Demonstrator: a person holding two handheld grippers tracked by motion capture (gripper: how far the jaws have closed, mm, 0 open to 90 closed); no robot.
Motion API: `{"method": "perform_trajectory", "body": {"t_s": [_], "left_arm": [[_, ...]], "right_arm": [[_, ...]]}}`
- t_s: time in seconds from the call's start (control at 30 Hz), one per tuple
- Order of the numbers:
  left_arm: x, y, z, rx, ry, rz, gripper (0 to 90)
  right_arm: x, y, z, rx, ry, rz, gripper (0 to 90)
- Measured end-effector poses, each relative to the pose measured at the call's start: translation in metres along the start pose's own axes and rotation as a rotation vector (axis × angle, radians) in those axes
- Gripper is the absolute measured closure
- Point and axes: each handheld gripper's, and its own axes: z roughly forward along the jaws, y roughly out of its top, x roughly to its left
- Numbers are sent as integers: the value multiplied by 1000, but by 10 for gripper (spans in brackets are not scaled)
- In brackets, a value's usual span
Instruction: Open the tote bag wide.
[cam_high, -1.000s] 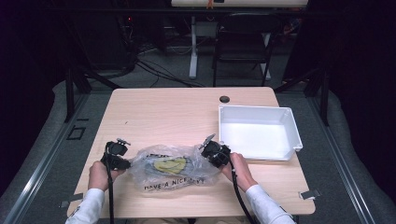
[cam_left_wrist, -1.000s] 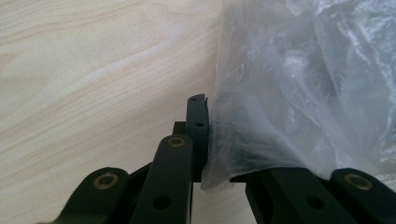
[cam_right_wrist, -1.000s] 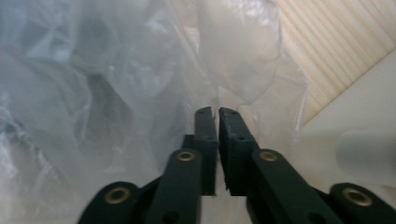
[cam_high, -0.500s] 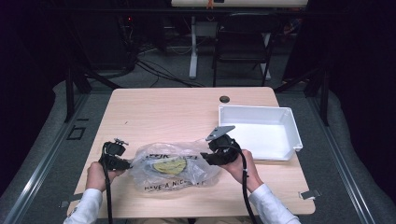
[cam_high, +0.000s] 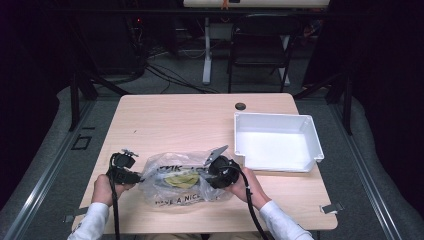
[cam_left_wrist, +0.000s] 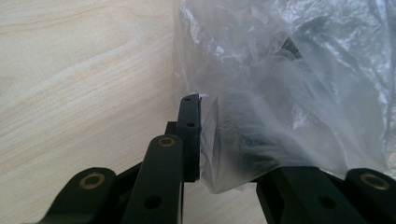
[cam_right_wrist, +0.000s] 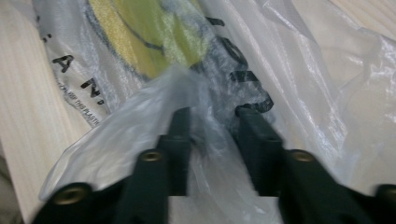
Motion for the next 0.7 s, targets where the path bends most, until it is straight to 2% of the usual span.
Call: {"method": "perform_trajectory", "body": {"t_s": [0.07, 0.17, 0.4, 0.53, 0.7], "left_arm": [[0, 0, 0, -2, 0, -2, 766], [0, -1, -2, -3, -2, 1, 766], [3, -3, -4, -14, -7, -15, 767], [4, -4, -5, -18, -1, -21, 769], [5, -4, -5, -18, 13, -31, 773]], "right_arm": [[2, -1, 0, -12, 9, 3, 831], [4, -2, -1, -7, 11, -7, 881], [11, -6, -5, 11, 37, -18, 891], [16, -11, -8, 41, 56, -36, 891], [20, -21, 3, 89, 76, -31, 892]]}}
